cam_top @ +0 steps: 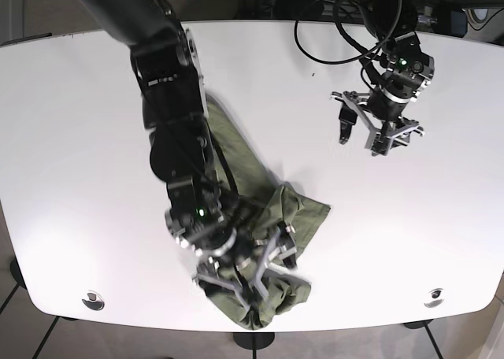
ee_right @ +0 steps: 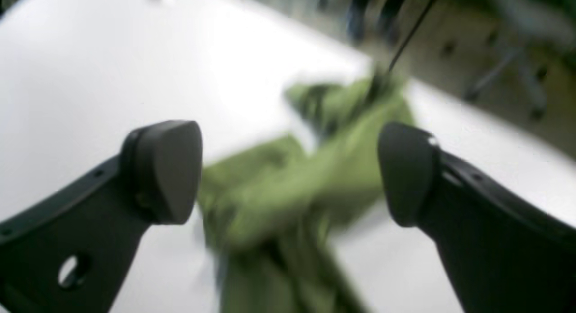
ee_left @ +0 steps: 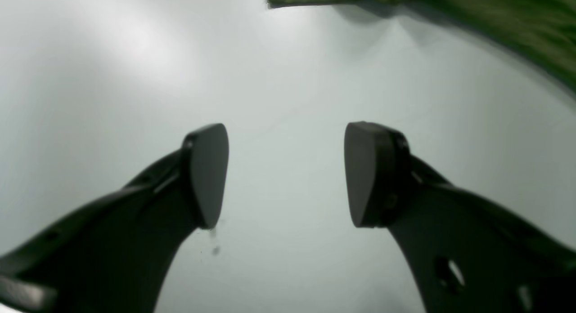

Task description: Fold the T-shirt properly

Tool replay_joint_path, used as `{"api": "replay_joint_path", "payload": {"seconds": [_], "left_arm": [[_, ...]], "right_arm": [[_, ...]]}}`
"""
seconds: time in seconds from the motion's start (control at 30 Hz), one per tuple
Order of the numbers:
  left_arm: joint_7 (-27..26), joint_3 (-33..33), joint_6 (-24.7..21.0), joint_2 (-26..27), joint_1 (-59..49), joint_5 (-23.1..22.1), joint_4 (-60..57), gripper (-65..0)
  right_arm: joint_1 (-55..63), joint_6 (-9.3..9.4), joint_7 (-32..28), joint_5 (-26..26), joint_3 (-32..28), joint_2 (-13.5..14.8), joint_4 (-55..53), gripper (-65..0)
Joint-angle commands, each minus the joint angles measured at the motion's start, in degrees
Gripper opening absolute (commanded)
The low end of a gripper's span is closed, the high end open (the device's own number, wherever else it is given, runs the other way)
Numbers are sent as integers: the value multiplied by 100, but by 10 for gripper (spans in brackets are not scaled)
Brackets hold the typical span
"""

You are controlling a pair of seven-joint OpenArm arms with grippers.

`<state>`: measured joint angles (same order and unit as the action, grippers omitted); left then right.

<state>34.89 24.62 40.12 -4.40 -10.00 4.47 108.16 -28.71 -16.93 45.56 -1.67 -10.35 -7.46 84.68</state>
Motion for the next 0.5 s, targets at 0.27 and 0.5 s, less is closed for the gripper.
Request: {"api": "replay_joint_path", "payload": {"seconds": [0.27, 0.5], "left_arm": [[-136, 303, -12, 14, 37, -82, 98, -278], [-136, 426, -12, 14, -59, -91, 125, -278]], "right_arm": [[510, -8, -1686, -48, 107, 294, -1862, -60], [-87, -8, -2855, -48, 116, 452, -3708, -189]]}}
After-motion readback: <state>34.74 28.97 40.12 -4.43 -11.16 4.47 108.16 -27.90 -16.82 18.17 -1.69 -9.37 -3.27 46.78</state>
